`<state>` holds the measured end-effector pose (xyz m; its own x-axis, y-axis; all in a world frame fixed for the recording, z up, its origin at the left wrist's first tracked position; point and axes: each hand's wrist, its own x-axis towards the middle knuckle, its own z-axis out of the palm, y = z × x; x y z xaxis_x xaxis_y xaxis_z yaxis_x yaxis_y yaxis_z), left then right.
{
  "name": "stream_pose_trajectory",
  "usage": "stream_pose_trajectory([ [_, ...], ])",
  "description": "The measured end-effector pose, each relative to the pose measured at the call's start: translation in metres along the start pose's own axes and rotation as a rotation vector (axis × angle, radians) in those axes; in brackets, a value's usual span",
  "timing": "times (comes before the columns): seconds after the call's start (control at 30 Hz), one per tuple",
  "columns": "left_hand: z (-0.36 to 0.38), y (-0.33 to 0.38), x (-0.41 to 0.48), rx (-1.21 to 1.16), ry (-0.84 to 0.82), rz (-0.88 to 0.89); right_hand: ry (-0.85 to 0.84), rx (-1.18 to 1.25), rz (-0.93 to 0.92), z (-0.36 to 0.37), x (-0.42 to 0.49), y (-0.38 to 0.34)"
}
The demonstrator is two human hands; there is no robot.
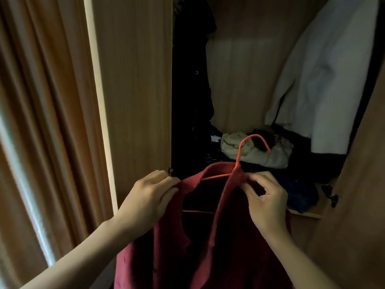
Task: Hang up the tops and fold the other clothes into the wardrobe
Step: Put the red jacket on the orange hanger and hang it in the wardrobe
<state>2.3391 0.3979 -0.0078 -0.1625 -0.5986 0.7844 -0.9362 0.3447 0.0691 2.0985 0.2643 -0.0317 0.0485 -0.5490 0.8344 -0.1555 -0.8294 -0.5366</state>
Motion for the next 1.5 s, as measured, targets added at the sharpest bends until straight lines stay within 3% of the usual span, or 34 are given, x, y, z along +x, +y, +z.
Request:
stream_pose_trajectory([
  [0.3, 0.023, 0.035, 0.019, -0.047, 0.154, -0.070, -0.066, 0.046, -0.056, -0.014, 0.010, 0.000],
  [0.63, 0.043, 0.074, 0.030, -0.210, 0.132, -0.242, -0.194, 0.014, -0.138, -0.018, 0.011, 0.002],
  [0.7, 0.043, 0.074, 0.032, -0.235, 0.150, -0.290, -0.208, -0.068, -0.158, -0.024, 0.012, 0.002],
  [0.8, 0.042, 0.073, 0.034, -0.258, 0.171, -0.361, -0.201, -0.403, -0.201, -0.032, 0.011, -0.002],
  [0.93, 0.048, 0.077, 0.032, -0.269, 0.176, -0.436, -0.315, -0.438, -0.040, -0.031, 0.004, -0.022],
  [1.17, 0.058, 0.088, 0.028, -0.407, 0.118, -0.582, -0.310, -0.320, 0.264, -0.017, -0.016, -0.050],
  [1.37, 0.063, 0.103, 0.021, -0.707, -0.083, -0.707, -0.263, -0.248, 0.359, -0.007, -0.018, -0.048],
  [1.5, 0.062, 0.112, 0.022, -1.034, -0.139, -0.772, -0.284, -0.202, 0.373, -0.005, -0.018, -0.044],
])
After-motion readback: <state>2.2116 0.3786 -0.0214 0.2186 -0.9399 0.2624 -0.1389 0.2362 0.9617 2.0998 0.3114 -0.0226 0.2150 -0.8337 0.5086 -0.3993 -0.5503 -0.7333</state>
